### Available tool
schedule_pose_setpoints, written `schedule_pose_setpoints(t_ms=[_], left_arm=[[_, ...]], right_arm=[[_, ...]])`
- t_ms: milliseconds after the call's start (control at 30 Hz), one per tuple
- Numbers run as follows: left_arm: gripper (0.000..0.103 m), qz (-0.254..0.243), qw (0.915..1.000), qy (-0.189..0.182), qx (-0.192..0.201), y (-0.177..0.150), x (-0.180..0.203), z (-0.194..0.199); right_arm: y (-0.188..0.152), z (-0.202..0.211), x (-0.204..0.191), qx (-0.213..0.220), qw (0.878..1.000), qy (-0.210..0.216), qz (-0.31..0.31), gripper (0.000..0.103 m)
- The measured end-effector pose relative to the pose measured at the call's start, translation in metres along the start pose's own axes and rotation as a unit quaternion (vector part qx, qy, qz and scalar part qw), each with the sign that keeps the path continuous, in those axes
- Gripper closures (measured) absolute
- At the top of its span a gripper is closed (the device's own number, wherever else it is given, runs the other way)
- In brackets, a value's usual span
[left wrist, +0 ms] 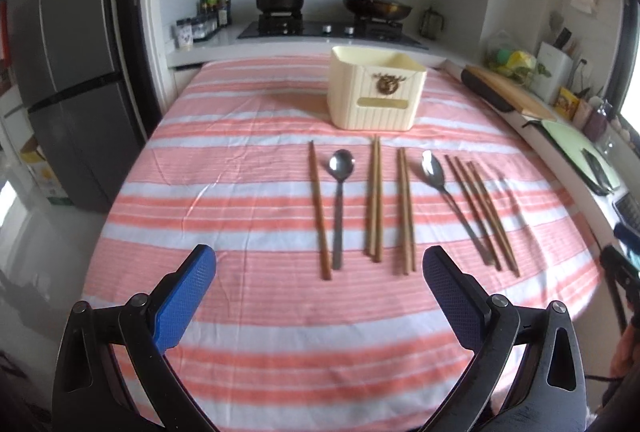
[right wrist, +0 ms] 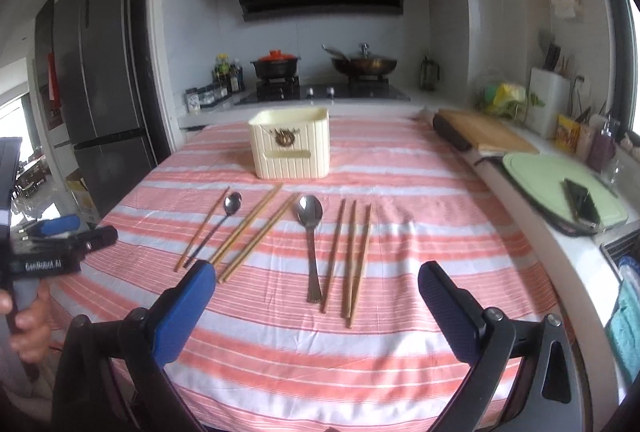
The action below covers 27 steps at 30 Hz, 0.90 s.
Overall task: Organize utensils
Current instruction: 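Lower the left tool onto one chopstick while the right tool grasps another chopstick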
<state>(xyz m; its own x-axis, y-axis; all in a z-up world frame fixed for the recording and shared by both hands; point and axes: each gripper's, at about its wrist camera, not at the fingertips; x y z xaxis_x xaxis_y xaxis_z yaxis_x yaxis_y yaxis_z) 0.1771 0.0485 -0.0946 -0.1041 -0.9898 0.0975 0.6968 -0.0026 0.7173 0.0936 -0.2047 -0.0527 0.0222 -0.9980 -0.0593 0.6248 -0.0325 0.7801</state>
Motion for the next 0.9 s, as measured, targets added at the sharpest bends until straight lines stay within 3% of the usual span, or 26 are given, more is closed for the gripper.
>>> schedule_pose_setpoints(t_ms=[200,400,500,667,767,900], left_arm=[[0.000,-0.003,0.9972,-0.012,-0.074,0.040,-0.022,-0.091],[0.001,-0.013,0.9922,0.011,-0.124,0.050,-0.023,-0.165],[0.001,-0.001,0.9897,0.016,-0.142,0.049,-0.027,-0.186],[0.004,-0.002,0.9877,0.027,-0.154,0.047,-0.024,-0.206],[0.008,-0.013,0.9874,0.043,-0.152,0.047,-0.021,-0.213],[0.008,-0.020,0.9871,0.052,-0.150,0.048,-0.022,-0.217]], right_arm=[[-0.001,-0.036,0.017,-0.050,0.999,-0.001,-0.005,0.000],[0.013,-0.078,0.031,-0.070,0.993,-0.051,0.086,0.000],[0.021,-0.111,0.046,-0.090,0.993,-0.031,0.074,0.002],[0.021,-0.188,0.071,-0.160,0.987,0.002,0.006,0.043],[0.022,-0.214,0.076,-0.181,0.983,0.017,-0.017,0.052],[0.019,-0.233,0.067,-0.206,0.978,0.010,0.019,0.068]])
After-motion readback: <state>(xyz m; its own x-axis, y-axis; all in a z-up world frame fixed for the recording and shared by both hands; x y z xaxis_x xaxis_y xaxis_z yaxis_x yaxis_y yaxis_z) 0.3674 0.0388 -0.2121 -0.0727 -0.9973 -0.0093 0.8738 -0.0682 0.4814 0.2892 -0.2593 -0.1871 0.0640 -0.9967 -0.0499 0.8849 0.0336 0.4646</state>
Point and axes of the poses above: each gripper's, at about its wrist camera, not at the fingertips, and z roughly against the way its jaws point, x to its right, y to its top, and after that the axes turned 2 degrees about -y, right-handed
